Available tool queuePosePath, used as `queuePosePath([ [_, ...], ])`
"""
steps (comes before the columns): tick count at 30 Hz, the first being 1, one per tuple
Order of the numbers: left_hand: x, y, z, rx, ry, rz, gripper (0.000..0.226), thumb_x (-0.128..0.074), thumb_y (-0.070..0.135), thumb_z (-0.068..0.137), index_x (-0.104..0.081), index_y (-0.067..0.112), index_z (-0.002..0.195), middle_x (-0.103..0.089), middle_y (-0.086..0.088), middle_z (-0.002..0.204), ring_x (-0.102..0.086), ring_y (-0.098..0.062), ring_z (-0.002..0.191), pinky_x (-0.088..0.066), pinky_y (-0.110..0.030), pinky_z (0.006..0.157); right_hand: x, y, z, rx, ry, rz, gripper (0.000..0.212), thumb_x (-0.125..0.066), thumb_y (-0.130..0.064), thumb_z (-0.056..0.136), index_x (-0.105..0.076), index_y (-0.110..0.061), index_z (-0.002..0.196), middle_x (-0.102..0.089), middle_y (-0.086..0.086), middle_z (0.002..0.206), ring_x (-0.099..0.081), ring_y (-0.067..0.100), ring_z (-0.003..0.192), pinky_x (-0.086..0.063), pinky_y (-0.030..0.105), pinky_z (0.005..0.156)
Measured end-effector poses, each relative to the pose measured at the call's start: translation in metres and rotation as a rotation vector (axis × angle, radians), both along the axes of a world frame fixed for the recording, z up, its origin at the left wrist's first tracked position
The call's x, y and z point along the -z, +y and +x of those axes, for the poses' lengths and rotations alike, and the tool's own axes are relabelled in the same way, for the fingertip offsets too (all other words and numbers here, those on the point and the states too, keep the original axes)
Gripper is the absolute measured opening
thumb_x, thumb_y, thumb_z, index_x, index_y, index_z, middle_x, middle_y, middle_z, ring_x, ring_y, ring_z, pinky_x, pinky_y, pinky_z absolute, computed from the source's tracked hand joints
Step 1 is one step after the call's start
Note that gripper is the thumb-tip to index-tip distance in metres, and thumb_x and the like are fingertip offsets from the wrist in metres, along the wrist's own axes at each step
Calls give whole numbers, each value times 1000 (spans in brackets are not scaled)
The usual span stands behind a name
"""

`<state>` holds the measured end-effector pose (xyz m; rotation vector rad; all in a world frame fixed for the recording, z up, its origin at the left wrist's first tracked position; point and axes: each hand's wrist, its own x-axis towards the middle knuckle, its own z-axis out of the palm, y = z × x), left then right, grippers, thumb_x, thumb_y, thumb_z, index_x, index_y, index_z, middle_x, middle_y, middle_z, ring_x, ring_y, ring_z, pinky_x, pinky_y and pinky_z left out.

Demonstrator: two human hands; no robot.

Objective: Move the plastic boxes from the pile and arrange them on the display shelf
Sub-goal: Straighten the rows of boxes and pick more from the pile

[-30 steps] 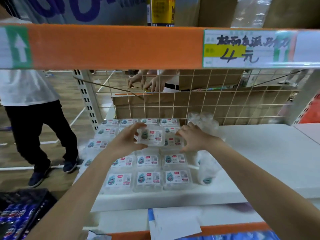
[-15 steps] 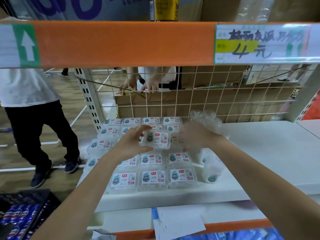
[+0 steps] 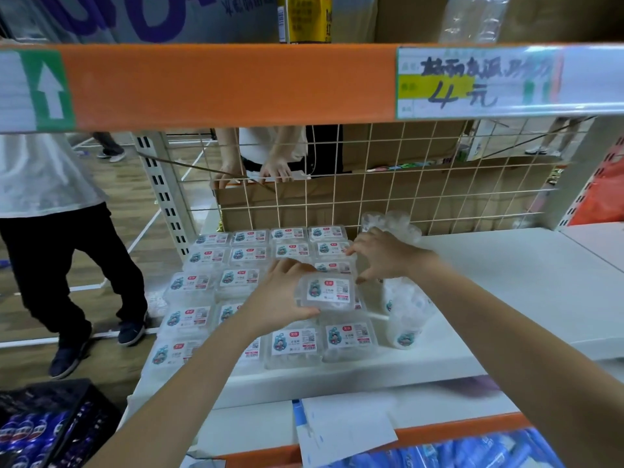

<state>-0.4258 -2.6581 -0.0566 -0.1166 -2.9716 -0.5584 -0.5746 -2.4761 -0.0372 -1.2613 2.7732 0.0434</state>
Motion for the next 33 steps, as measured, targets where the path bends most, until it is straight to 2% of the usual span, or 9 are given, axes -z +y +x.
queuePosePath([
  [4, 15, 11, 1, -38, -9, 16, 72, -68, 54, 77, -39, 30, 138, -35, 1, 137, -25, -18, 131, -28, -33, 107, -4, 6, 0, 6, 18, -75, 56, -66, -42, 83, -50, -20, 132, -49, 4, 134, -35, 22, 127, -31, 36, 106],
  [12, 33, 26, -2, -107, 33, -8, 70, -66, 51, 79, -40, 22, 137, -42, -2, 136, -31, -22, 125, -30, -31, 101, -3, 11, 15, 46, 26, -150, 42, -57, -30, 91, -51, -18, 131, -48, 4, 133, -36, 21, 126, -31, 35, 105],
  [16, 35, 31, -1, -130, 75, -63, 65, -63, 51, 82, -42, 22, 136, -40, -2, 136, -30, -21, 124, -28, -27, 98, 1, 11, 22, 50, 44, -172, 38, -54, -30, 93, -53, -18, 129, -49, 4, 133, -37, 21, 125, -30, 33, 104],
  [22, 33, 31, 2, -137, 57, -136, 68, -59, 58, 81, -43, 24, 138, -41, -3, 136, -32, -22, 124, -31, -29, 99, 4, 12, 27, 41, 34, -174, 37, -52, -31, 94, -52, -19, 129, -47, 3, 137, -35, 20, 127, -28, 31, 104],
  [24, 24, 30, 1, -129, 27, -116, 73, -50, 68, 80, -43, 24, 138, -43, -3, 137, -33, -23, 125, -34, -33, 99, 3, 11, 27, 45, 15, -186, 38, -52, -31, 94, -50, -19, 130, -45, 3, 138, -34, 20, 128, -28, 31, 104],
  [26, 7, 31, -7, -107, 11, -158, 82, -31, 75, 75, -45, 22, 137, -45, -4, 137, -35, -24, 127, -33, -35, 101, 1, 11, 27, 42, 17, -203, 39, -52, -30, 94, -50, -18, 131, -44, 3, 139, -34, 19, 129, -29, 32, 106],
  [27, -2, 31, -15, -102, 3, -190, 80, -28, 72, 78, -45, 20, 137, -45, -4, 138, -35, -25, 128, -31, -35, 102, -2, 12, 27, 43, 21, -211, 40, -52, -30, 94, -49, -17, 132, -43, 3, 140, -34, 19, 130, -29, 33, 108],
  [29, -16, 33, -36, -108, -18, -208, 64, -39, 61, 88, -43, 20, 137, -45, -5, 139, -35, -25, 129, -33, -37, 102, -7, 15, 25, 61, 28, -218, 39, -52, -25, 93, -50, -15, 131, -44, 3, 139, -37, 19, 130, -33, 34, 107],
  [33, -35, 59, -77, -36, -16, -352, 49, -48, 49, 91, -52, 19, 130, -51, -5, 131, -40, -25, 126, -37, -39, 100, -14, 30, 10, 121, 110, -158, 32, -53, -20, 88, -57, -13, 119, -51, 7, 129, -48, 27, 121, -44, 40, 95],
])
